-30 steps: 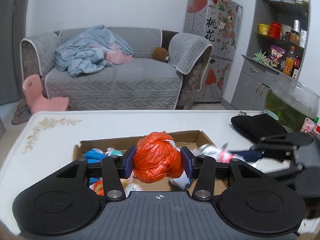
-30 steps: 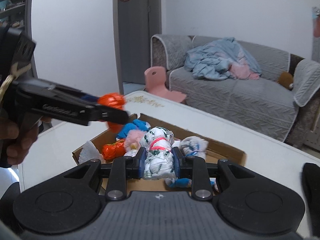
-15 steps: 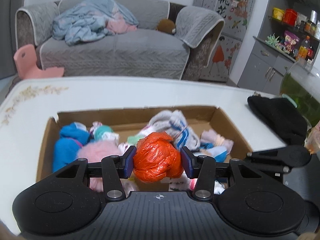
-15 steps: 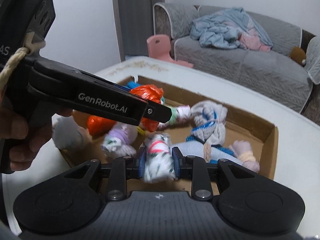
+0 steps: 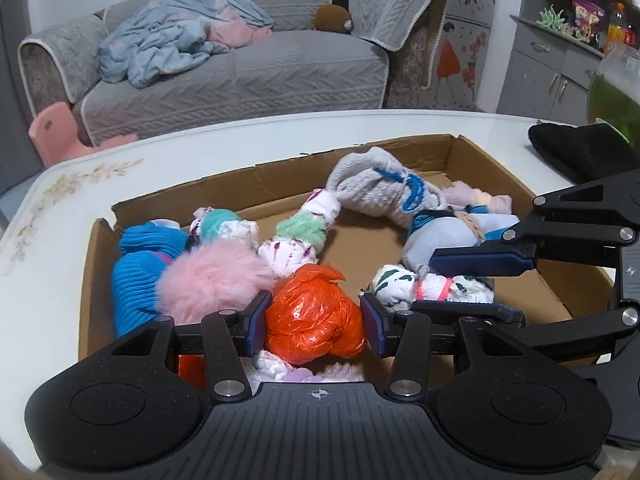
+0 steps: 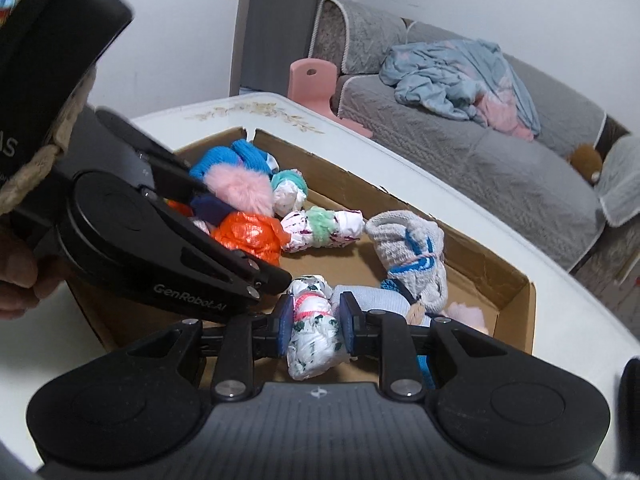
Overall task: Organize objects
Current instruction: 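Carry both bundles into the tray, lower them and open both tools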
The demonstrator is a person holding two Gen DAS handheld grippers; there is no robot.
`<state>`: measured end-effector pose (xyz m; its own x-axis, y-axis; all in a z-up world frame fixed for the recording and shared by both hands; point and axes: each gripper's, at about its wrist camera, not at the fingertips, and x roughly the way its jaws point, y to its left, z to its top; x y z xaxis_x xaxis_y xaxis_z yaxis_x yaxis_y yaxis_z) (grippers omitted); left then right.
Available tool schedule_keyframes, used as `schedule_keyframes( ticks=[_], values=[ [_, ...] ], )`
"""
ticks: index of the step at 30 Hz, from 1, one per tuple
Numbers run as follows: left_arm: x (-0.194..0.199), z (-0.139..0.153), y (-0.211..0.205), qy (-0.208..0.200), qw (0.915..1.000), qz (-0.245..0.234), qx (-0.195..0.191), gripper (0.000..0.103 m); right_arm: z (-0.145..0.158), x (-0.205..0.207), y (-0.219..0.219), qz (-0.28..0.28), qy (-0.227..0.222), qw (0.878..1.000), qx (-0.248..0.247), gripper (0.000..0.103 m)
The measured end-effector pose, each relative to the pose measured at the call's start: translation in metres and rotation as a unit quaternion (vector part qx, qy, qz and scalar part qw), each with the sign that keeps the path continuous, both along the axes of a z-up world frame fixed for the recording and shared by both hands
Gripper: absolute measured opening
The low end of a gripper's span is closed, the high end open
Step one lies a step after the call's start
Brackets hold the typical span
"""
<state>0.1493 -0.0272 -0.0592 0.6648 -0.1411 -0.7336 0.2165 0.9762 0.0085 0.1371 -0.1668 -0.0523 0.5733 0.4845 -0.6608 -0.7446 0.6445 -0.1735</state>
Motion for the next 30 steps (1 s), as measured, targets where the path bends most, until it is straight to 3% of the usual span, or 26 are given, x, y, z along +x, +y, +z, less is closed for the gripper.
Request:
schedule_keyframes(
  ticks=[8,15,16,17,18,19,20,23,30],
  values=[
    [0.000,0.001,0.009,0.020,0.9998,-0.003,0.000,0.061,0.002,-0.002,-0.001,0.003,0.004,1.000,0.000,0.029],
    [0.008,0.011,0.014,0.055,0.9981,0.020,-0.021,0.069,0.010,0.007,-0.001,-0.001,0.038,0.999,-0.008,0.037],
    [0.009,0.014,0.016,0.060,0.9973,0.022,-0.036,0.082,0.011,0.007,-0.001,-0.002,0.040,0.999,-0.008,0.039],
    [0.010,0.017,0.018,0.066,0.9958,0.019,-0.060,0.095,0.012,0.007,0.000,0.000,0.046,0.999,-0.007,0.053],
    [0.009,0.020,0.018,0.070,0.9944,0.020,-0.076,0.097,0.013,0.007,0.000,0.005,0.053,0.999,-0.002,0.068],
    [0.009,0.022,0.017,0.073,0.9941,0.024,-0.076,0.099,0.014,0.006,0.002,0.007,0.055,0.998,0.001,0.073],
    [0.008,0.025,0.014,0.073,0.9944,0.025,-0.072,0.100,0.015,0.004,0.004,0.007,0.049,0.999,-0.004,0.073],
    [0.004,0.033,0.008,0.054,0.9970,0.019,-0.052,0.099,0.017,0.002,0.010,0.012,0.054,0.998,-0.017,0.061],
    [0.002,0.042,0.011,0.057,0.9958,0.037,-0.061,0.100,0.022,0.000,0.012,0.001,0.054,0.998,-0.021,0.067]
  ],
)
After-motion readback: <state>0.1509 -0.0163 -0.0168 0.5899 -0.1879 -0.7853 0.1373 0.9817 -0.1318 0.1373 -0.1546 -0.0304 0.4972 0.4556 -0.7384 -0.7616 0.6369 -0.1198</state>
